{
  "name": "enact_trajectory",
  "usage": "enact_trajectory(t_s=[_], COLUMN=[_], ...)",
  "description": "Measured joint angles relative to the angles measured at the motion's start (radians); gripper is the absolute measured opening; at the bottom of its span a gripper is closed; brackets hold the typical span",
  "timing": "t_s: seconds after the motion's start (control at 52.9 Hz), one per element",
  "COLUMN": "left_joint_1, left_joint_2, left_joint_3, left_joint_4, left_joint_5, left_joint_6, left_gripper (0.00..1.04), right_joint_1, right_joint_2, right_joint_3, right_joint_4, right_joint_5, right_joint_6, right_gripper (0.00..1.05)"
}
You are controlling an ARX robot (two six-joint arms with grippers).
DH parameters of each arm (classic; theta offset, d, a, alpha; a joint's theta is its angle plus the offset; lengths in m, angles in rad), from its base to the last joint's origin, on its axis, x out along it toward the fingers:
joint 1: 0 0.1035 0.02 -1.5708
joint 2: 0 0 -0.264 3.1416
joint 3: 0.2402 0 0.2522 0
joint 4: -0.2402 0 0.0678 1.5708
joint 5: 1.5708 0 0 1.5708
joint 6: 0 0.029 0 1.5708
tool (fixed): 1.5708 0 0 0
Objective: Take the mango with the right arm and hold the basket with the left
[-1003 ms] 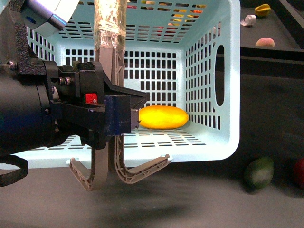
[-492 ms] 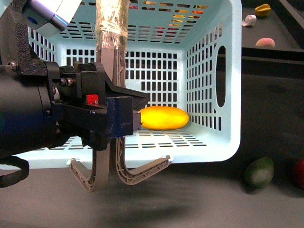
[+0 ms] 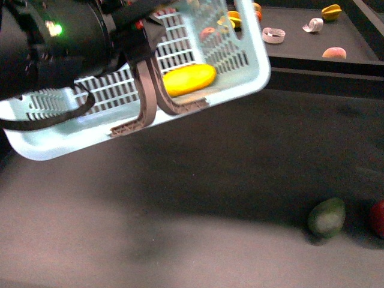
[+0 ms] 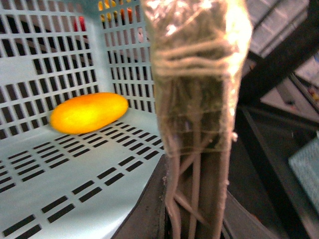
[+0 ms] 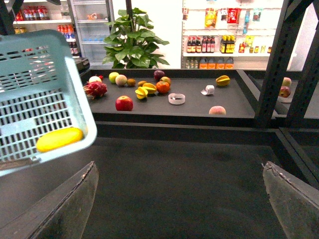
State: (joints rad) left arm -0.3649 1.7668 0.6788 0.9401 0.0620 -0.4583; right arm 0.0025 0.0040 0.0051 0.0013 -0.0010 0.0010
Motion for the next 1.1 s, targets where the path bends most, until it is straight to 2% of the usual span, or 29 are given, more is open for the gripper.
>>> enact_trajectory(t_s=[0.189, 0.435, 0.7, 1.097], left_joint_1=[0.092, 0.193, 0.249, 0.258], left_joint_2=[0.098, 0.216, 0.315, 0.396], left_joint_3=[0.15, 0.265, 0.378, 0.487], left_joint_4=[-0.123, -0.243, -0.266, -0.358], left_joint_5=[-0.169, -0.294, -0.263, -0.239], left_joint_6=[-0.317, -0.629, -0.791, -0.813], left_gripper=[0.11, 0.11, 0.11, 0.11], right_joint_1=[0.0, 0.0, 0.0, 0.0], right_joint_2=[0.0, 0.0, 0.0, 0.0], right_joint_3=[0.0, 0.0, 0.0, 0.0], right_joint_4=[0.0, 0.0, 0.0, 0.0], right_joint_5=[0.0, 0.0, 0.0, 0.0], right_joint_6=[0.0, 0.0, 0.0, 0.0], right_gripper=[0.97, 0.97, 0.97, 0.97])
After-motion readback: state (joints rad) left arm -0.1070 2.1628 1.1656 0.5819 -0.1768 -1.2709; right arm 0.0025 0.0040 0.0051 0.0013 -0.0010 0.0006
